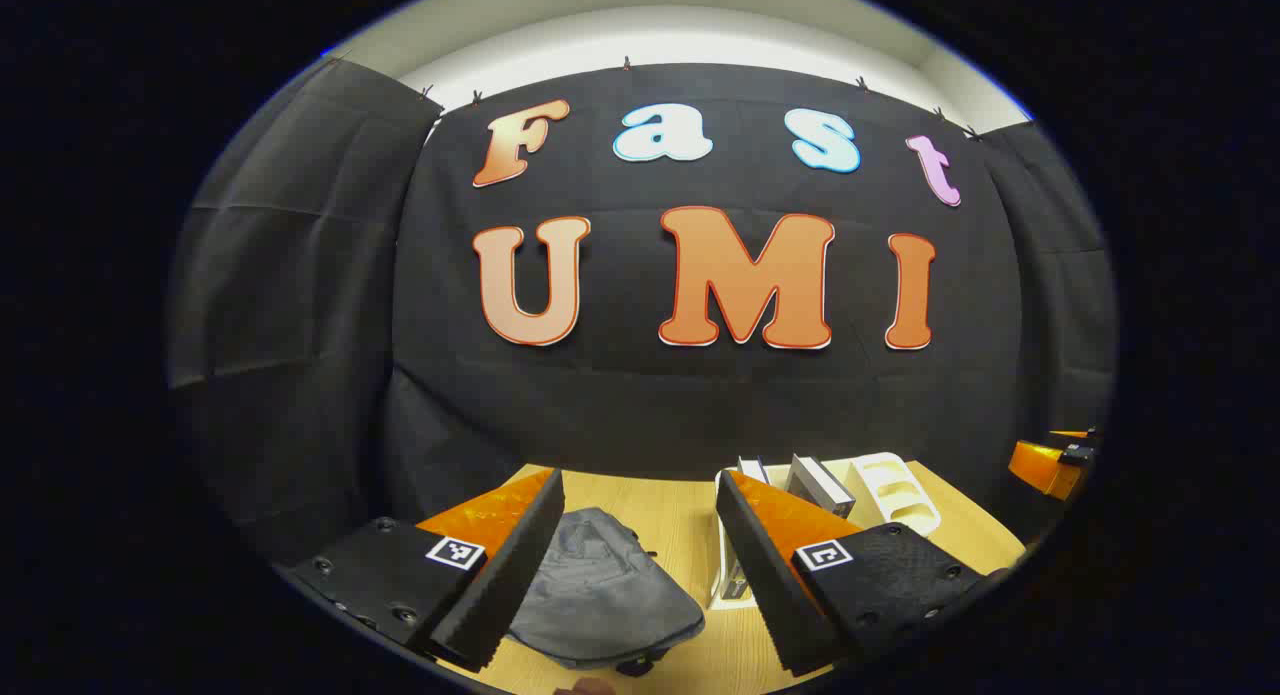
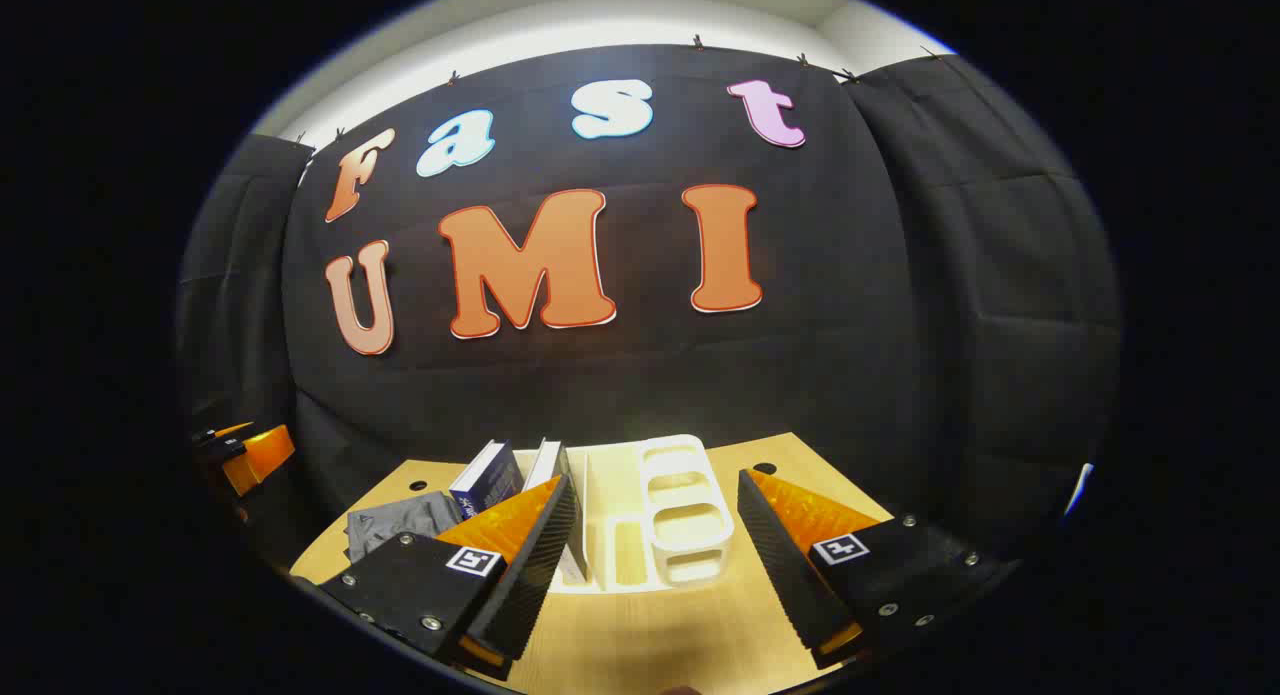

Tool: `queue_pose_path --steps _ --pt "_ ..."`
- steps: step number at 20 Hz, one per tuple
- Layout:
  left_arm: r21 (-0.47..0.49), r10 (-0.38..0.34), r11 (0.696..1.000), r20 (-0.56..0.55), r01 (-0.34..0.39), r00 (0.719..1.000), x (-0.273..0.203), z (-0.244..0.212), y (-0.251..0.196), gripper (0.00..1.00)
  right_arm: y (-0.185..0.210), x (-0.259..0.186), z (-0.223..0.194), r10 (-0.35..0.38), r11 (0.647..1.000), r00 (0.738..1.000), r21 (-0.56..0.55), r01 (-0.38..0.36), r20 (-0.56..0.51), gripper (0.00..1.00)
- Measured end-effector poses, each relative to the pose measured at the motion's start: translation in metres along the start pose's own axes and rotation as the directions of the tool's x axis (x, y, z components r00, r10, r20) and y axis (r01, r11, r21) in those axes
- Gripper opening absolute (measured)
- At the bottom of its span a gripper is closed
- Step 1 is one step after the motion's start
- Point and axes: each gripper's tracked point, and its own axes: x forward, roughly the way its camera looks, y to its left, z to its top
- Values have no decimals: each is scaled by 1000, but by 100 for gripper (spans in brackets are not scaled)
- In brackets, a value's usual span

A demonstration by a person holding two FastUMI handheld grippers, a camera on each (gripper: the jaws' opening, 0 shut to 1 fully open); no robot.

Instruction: Open the schoolbag, grab two books from the bookshelf and put them into the schoolbag.

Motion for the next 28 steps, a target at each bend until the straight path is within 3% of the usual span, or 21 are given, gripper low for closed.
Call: queue_pose_path --steps 10,24,28 --pt "-5 -54 999 19 54 998 -8 8 -1 97 22 -9 16 1 1000 999 -16 -1 34 97" --pt "42 -37 998 26 36 999 -9 14 15 96 14 -21 11 -27 1000 1000 -14 27 14 97" --pt "106 -23 994 13 22 1000 -2 9 24 97 15 -18 6 -30 999 1000 -33 30 3 97"
